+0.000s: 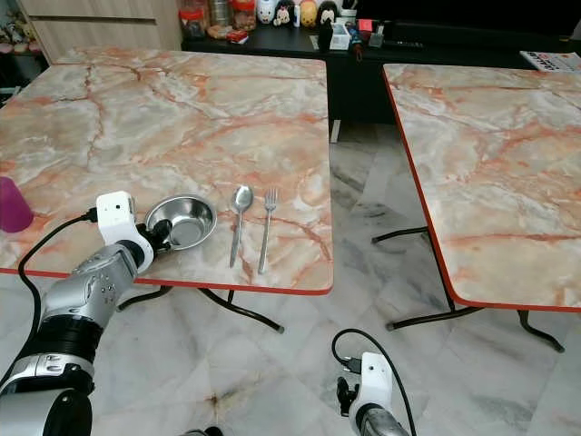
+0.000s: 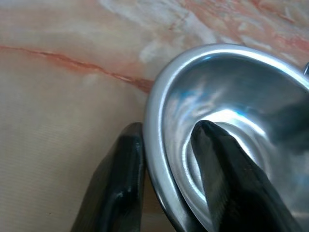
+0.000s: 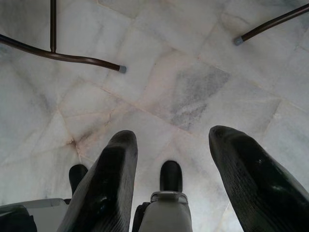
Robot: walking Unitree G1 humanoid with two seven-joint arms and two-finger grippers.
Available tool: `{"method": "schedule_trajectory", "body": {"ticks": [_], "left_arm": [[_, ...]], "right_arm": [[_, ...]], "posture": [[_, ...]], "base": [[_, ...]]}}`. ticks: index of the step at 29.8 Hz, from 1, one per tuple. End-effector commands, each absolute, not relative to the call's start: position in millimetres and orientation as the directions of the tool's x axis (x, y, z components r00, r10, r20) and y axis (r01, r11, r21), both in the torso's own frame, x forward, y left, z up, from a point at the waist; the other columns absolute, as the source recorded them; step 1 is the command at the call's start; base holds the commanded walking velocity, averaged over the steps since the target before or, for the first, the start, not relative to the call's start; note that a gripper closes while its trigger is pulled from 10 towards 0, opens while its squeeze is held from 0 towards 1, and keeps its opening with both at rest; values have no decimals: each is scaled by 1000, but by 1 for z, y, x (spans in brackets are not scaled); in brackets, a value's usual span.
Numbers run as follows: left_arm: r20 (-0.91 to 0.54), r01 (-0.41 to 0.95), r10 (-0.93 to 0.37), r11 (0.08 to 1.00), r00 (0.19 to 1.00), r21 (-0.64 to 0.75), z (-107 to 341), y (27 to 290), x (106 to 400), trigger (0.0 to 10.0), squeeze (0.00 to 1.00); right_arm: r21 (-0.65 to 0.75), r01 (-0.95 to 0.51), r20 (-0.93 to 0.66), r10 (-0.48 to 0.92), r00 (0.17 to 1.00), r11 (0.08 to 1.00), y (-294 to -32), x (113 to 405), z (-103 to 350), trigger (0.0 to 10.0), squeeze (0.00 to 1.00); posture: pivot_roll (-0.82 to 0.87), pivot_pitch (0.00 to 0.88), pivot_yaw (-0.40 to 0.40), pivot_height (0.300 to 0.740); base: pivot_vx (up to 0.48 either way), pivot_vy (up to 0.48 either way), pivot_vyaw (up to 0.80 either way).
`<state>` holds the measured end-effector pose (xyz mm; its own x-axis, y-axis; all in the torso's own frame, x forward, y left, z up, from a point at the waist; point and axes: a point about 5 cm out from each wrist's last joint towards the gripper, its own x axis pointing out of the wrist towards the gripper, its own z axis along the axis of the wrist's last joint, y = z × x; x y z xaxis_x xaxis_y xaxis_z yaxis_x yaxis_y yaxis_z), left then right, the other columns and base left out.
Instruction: Setting the table
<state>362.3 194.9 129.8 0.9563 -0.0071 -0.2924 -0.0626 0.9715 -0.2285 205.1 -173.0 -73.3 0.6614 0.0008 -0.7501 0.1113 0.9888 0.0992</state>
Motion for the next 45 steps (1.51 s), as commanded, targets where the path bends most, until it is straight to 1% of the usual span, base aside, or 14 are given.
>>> {"method": "schedule_trajectory", "body": {"ticks": [1, 14, 20, 23, 26, 27, 28, 36, 37, 38, 39, 40, 43, 45], "left_arm": [[-294, -62, -6, 973, 956, -222, 132, 196, 364, 0, 0], [-270, -78, 11, 968, 963, -239, 135, 197, 365, 0, 0], [-227, -99, 20, 934, 974, -343, 139, 201, 364, 0, 0], [-228, -101, 20, 932, 973, -349, 139, 202, 364, 0, 0], [-169, -70, -2, 907, 986, -416, 142, 202, 362, 0, 0], [-126, -42, -17, 891, 992, -452, 146, 201, 362, 8000, 0], [-42, 4, -29, 866, 999, -500, 156, 200, 362, 10000, 0], [196, 80, 38, 824, 980, -561, 199, 215, 360, 10000, 0], [285, 74, 110, 822, 952, -564, 216, 226, 357, 10000, 0], [318, 64, 151, 815, 936, -576, 224, 232, 355, 10000, 0], [350, 47, 194, 815, 916, -578, 232, 240, 352, 10000, 0], [405, -25, 285, 842, 868, -539, 245, 260, 345, 10000, 0], [456, -91, 334, 875, 825, -475, 256, 276, 337, 10000, 0], [493, -201, 407, 886, 768, -418, 260, 302, 322, 10000, 0]], "right_arm": [[107, 128, -757, -2, 654, 986, -173, 203, -75, 10000, 0], [105, 129, -759, -4, 651, 986, -173, 202, -75, 10000, 0], [105, 128, -759, -4, 651, 986, -173, 202, -75, 10000, 0], [105, 128, -759, -3, 651, 986, -173, 202, -75, 10000, 0], [107, 127, -759, -1, 651, 986, -173, 202, -75, 10000, 0], [107, 126, -759, -1, 651, 986, -173, 202, -75, 10000, 0], [107, 125, -760, 0, 650, 986, -173, 202, -75, 10000, 0], [106, 119, -760, 3, 650, 987, -173, 203, -75, 10000, 0], [107, 117, -759, 5, 652, 987, -172, 203, -75, 10000, 0], [108, 117, -758, 5, 652, 987, -172, 203, -75, 10000, 0], [108, 117, -758, 6, 653, 987, -172, 204, -74, 10000, 0], [109, 117, -757, 6, 653, 987, -171, 204, -74, 10000, 0], [109, 115, -757, 8, 653, 987, -171, 204, -74, 10000, 0], [112, 115, -757, 10, 653, 987, -170, 204, -74, 10000, 0]], "posture": [[90, 108, -14, 740], [90, 109, -14, 740], [95, 107, -16, 740], [95, 107, -16, 740], [99, 109, -17, 740], [99, 110, -18, 740], [103, 111, -19, 740], [113, 107, -23, 740], [111, 107, -24, 740], [114, 108, -23, 740], [115, 107, -23, 740], [118, 106, -23, 740], [123, 105, -22, 740], [125, 105, -19, 740]], "base": [[0, 0, 0], [0, 0, 0], [0, 0, 0], [0, 0, 0], [0, 0, 0], [0, 0, 0], [0, 0, 0], [0, 0, 0], [0, 0, 0], [0, 0, 0], [0, 0, 0], [0, 0, 0], [0, 0, 0], [0, 0, 0]]}}
